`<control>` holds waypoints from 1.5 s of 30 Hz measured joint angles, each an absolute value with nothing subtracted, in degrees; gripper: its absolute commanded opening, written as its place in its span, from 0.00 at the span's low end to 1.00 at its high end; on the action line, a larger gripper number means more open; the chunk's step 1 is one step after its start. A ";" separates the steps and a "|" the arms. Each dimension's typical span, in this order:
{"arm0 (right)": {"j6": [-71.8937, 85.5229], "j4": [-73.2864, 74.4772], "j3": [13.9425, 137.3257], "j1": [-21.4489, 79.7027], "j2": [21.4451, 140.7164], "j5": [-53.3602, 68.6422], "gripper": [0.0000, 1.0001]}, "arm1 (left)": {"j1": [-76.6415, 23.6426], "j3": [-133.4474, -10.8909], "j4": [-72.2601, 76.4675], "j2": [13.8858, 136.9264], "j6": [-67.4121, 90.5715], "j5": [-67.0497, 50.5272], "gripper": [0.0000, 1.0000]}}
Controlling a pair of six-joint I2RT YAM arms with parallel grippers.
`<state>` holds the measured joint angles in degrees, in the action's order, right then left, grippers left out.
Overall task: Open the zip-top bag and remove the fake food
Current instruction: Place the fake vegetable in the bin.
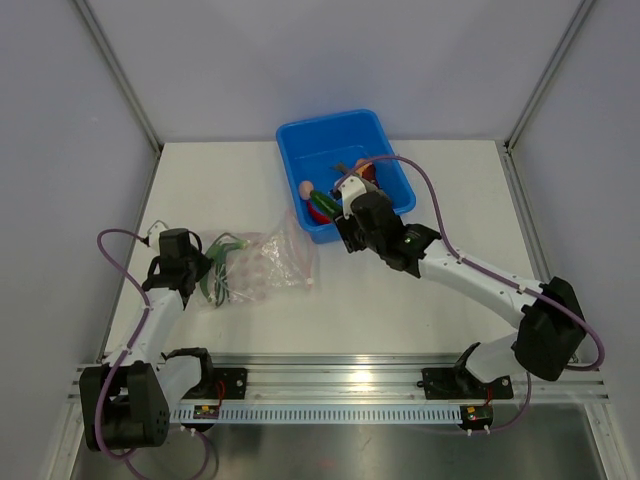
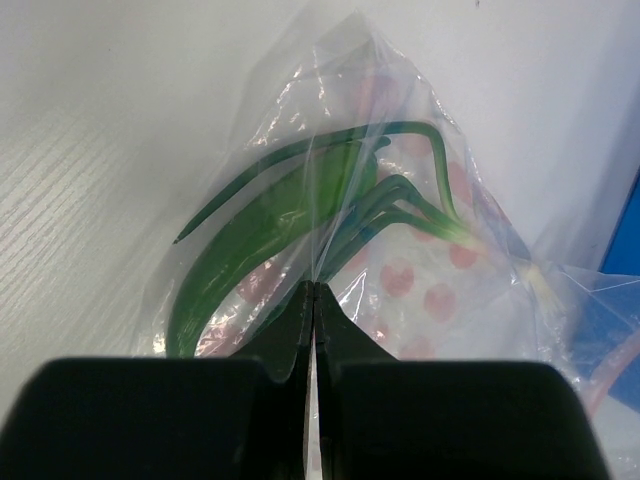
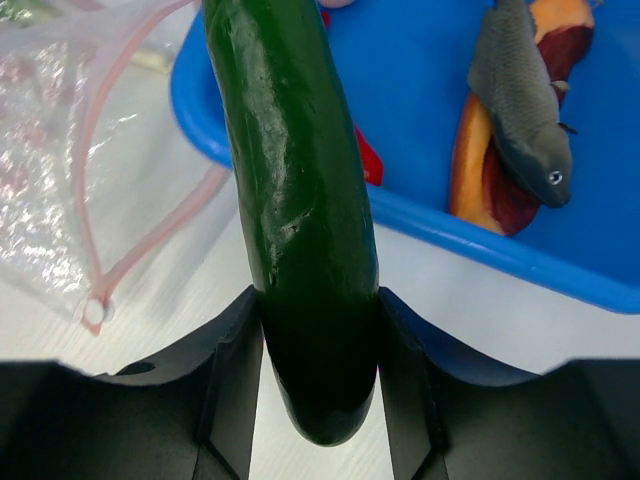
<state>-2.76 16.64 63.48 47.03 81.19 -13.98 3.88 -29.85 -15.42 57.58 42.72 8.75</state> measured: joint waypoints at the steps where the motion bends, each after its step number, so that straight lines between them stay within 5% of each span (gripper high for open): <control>1: -2.48 16.43 63.88 46.22 81.62 -13.93 0.42 | 3.88 -29.85 -15.44 57.58 42.72 8.75 0.00; 18: -1.96 11.64 76.84 35.88 100.44 -14.02 0.43 | 3.88 -29.85 -15.44 57.58 42.68 8.73 0.00; 27: -2.68 11.70 83.70 35.44 108.16 -14.02 0.59 | 3.88 -29.85 -15.44 57.58 42.59 8.69 0.00; 34: -2.66 12.47 86.63 35.44 110.89 -13.82 0.70 | 3.88 -29.85 -15.42 57.58 42.41 8.60 0.00; 45: 3.09 12.88 81.58 35.42 104.05 -3.60 0.70 | 3.88 -29.85 -15.44 57.58 42.28 8.36 0.00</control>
<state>3.09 12.88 81.58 35.42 104.05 -3.60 3.88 -29.85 -15.44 57.58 42.28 8.36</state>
